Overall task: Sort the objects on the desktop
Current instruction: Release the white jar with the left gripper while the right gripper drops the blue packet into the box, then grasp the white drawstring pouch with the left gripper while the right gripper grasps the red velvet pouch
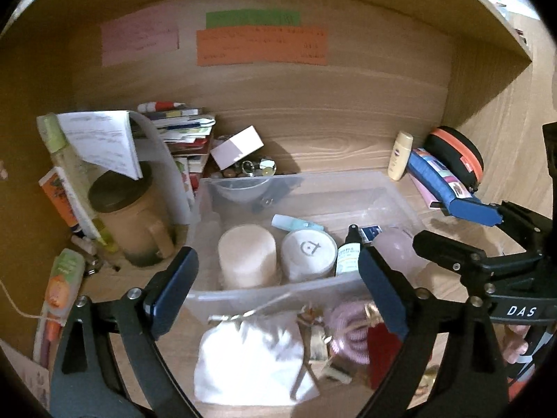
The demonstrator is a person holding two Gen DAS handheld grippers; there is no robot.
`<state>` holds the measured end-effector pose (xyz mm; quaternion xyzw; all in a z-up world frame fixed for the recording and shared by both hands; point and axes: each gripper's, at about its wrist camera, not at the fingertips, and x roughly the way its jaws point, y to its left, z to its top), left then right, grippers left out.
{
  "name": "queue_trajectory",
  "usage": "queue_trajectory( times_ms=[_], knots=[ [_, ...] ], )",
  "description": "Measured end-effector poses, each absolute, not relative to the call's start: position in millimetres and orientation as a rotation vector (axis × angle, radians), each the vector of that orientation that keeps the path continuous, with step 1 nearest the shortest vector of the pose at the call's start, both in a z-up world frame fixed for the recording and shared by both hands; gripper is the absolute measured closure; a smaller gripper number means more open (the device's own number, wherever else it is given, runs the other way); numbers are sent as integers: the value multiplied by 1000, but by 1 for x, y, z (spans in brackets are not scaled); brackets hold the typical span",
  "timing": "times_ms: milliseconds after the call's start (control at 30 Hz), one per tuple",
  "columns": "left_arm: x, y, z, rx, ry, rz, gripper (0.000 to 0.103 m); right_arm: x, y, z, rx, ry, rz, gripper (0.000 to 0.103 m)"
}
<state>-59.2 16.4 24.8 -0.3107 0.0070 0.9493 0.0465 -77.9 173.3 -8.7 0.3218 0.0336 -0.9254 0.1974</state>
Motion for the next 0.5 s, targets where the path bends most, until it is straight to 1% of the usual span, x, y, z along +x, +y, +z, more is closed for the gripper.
queue_trajectory(
  times_ms=[267, 500],
  knots=[
    [-33, 4, 23, -952, -2, 2907, 8, -52, 173, -9, 896, 99, -2595, 20],
    [-19, -7, 12, -999, -11, 2909, 7, -36, 174, -18, 936, 97, -2607, 20]
  ],
)
